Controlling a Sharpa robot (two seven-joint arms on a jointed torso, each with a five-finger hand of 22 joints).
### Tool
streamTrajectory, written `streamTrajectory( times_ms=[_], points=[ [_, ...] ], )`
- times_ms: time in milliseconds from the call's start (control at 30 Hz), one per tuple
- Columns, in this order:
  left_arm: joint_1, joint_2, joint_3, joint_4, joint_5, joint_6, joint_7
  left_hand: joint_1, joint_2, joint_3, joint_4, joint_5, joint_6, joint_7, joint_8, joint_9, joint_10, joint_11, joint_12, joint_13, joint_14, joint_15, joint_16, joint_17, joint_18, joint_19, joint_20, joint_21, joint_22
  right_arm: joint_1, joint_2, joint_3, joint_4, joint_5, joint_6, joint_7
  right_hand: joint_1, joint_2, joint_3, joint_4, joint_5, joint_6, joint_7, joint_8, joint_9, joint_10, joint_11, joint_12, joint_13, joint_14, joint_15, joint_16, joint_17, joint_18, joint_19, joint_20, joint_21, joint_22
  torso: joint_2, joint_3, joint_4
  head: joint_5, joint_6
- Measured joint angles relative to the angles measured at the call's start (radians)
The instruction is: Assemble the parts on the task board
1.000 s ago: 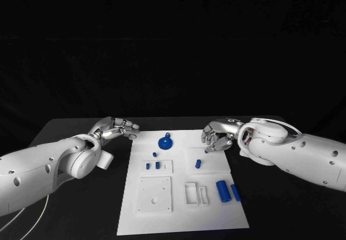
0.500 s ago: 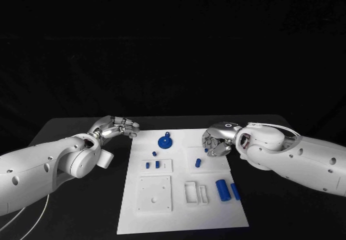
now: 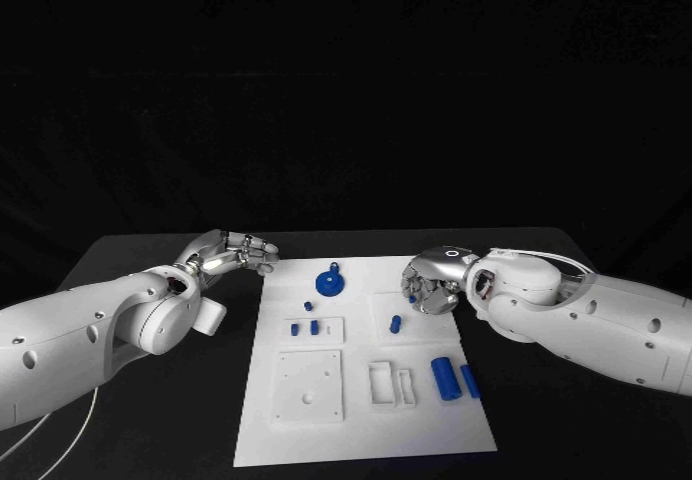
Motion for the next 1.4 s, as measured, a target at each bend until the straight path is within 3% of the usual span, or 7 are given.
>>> streamTrajectory(
  times_ms=[300, 767, 1067, 1400],
  points=[
    [0.0, 0.0, 0.0, 0.0, 0.001, 0.001, 0.0, 0.0, 0.0, 0.0, 0.0, 0.0, 0.0, 0.0, 0.0, -0.001, 0.0, 0.0, 0.0, -0.002, 0.007, 0.0, 0.0, 0.005, 0.0, 0.0, 0.0, 0.0, 0.001, -0.002, 0.016, -0.004, -0.01, -0.023, -0.013, -0.016, -0.004, -0.004, 0.026, 0.009, -0.007, 0.007, 0.0, 0.0, 0.001, 0.007, 0.002, -0.008, 0.01, 0.0, 0.0, 0.001, 0.005, 0.0, 0.0, 0.0, 0.001, 0.004, 0.0, -0.0006, 0.0004, 0.0, -0.004],
    [0.0, -0.003, 0.0, 0.001, 0.002, 0.002, -0.003, 0.0, 0.0, 0.0, 0.0, 0.0, 0.0, 0.0, 0.0, -0.001, 0.0, 0.0, 0.0, -0.004, 0.01, -0.003, 0.0, 0.011, 0.0, 0.0, 0.0, -0.004, 0.003, -0.003, 0.021, -0.008, -0.005, -0.063, -0.017, -0.041, -0.008, -0.008, 0.149, 0.041, -0.066, 0.05, -0.023, 0.012, 0.014, 0.015, -0.002, -0.027, 0.04, 0.006, -0.003, 0.005, 0.024, 0.0, 0.0, 0.0, 0.016, 0.016, 0.0, -0.0019, 0.001, -0.004, -0.009],
    [0.0, -0.003, 0.0, 0.001, 0.002, 0.003, -0.004, 0.004, 0.004, 0.0, 0.0, 0.004, 0.0, 0.0, 0.0, -0.002, -0.004, 0.003, 0.0, -0.005, 0.018, -0.004, -0.004, 0.015, 0.0, 0.0, 0.0, -0.003, 0.004, -0.008, 0.021, -0.009, 0.002, -0.088, -0.026, -0.054, -0.002, -0.01, 0.182, 0.029, -0.053, 0.074, -0.037, 0.023, 0.039, 0.046, -0.015, -0.028, 0.072, 0.016, -0.013, 0.046, 0.059, -0.002, 0.022, -0.018, 0.052, 0.045, 0.0, -0.0016, 0.0008, -0.006, -0.011],
    [0.0, -0.002, 0.0, 0.0, 0.002, 0.004, -0.004, 0.004, 0.004, 0.0, 0.0, 0.004, 0.0, 0.0, 0.0, -0.002, -0.004, 0.003, 0.0, -0.006, 0.021, -0.007, -0.004, 0.017, 0.0, 0.0, 0.0, -0.003, 0.005, -0.011, 0.022, -0.011, 0.001, -0.103, -0.044, -0.06, -0.002, -0.01, 0.189, 0.023, -0.032, 0.081, -0.038, 0.029, 0.054, 0.058, -0.02, -0.023, 0.095, 0.01, -0.018, 0.058, 0.073, -0.003, 0.027, -0.02, 0.062, 0.058, 0.0, -0.0015, 0.0014, -0.009, -0.013]
  ],
)
